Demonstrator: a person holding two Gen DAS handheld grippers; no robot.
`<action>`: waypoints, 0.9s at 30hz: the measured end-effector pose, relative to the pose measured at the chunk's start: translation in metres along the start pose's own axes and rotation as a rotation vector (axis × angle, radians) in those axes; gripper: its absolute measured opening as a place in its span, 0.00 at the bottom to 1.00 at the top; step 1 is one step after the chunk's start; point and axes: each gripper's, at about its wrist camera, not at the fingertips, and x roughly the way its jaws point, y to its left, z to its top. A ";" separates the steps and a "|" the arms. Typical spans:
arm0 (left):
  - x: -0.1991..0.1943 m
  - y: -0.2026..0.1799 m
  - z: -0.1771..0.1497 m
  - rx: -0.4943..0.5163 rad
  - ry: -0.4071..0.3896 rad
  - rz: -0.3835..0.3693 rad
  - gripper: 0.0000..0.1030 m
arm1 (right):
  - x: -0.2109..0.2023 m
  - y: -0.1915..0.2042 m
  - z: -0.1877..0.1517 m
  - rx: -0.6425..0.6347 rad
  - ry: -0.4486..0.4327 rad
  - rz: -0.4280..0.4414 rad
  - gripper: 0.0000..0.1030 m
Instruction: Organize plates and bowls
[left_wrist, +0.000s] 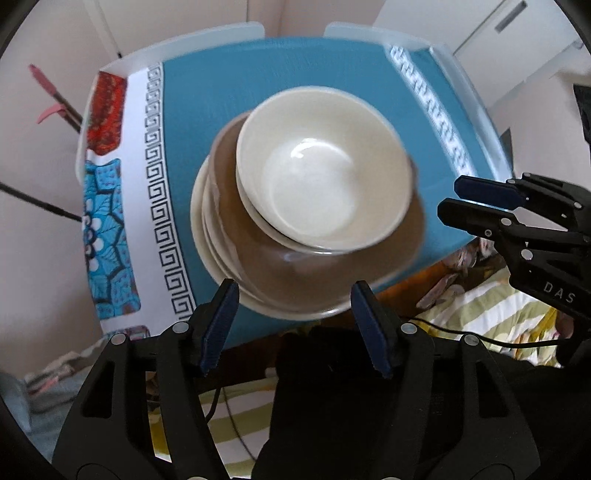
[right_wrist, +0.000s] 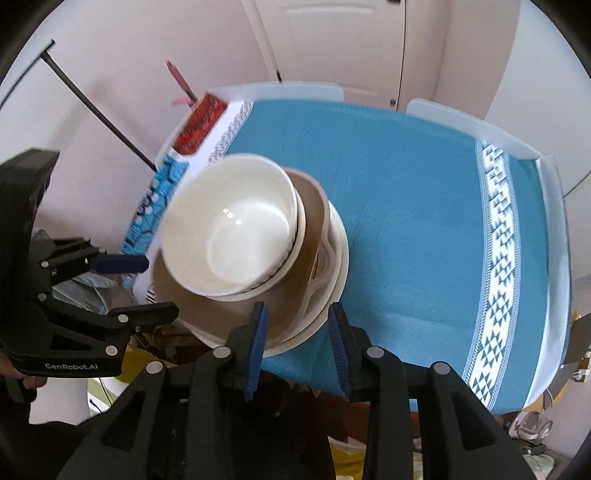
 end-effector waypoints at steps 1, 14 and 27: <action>-0.008 -0.003 -0.003 -0.009 -0.026 0.000 0.59 | -0.006 0.001 -0.001 0.001 -0.017 -0.001 0.30; -0.183 -0.065 -0.035 -0.016 -0.742 0.191 0.81 | -0.173 0.021 -0.026 -0.008 -0.561 -0.134 0.70; -0.236 -0.080 -0.060 -0.091 -1.008 0.327 1.00 | -0.237 0.027 -0.044 0.074 -0.850 -0.299 0.99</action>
